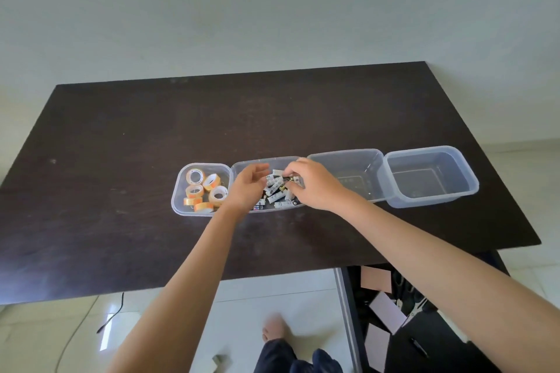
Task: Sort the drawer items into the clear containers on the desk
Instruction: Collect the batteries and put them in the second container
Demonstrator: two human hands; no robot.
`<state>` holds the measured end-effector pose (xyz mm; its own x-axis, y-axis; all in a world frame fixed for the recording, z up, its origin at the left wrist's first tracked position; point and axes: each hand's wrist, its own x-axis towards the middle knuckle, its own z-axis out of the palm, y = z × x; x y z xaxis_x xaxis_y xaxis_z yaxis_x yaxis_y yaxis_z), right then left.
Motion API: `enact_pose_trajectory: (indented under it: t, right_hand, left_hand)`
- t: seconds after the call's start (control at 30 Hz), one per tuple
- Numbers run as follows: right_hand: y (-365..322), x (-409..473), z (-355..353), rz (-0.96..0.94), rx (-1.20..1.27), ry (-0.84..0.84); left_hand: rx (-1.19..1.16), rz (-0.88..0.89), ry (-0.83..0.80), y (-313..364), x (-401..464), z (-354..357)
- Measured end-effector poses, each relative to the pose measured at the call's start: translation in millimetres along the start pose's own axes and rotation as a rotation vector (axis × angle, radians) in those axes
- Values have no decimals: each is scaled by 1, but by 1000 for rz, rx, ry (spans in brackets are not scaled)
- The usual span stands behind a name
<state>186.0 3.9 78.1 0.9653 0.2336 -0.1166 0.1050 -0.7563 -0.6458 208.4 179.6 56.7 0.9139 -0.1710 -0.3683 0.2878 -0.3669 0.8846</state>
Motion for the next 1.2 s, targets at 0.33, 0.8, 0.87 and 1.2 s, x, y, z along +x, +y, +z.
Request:
enact_pose_trajectory:
  t: [0.33, 0.8, 0.87, 1.2]
  right_hand:
    - [71, -138, -24, -93, 60, -8]
    - [257, -357, 9, 330, 18, -430]
    - [269, -366, 16, 358, 19, -489]
    - [295, -369, 51, 380, -110, -708]
  left_hand:
    - [145, 210, -181, -21, -109, 117]
    - [541, 19, -438, -100, -197, 328]
    - [691, 37, -481, -114, -198, 345]
    - [1080, 150, -507, -140, -182, 387]
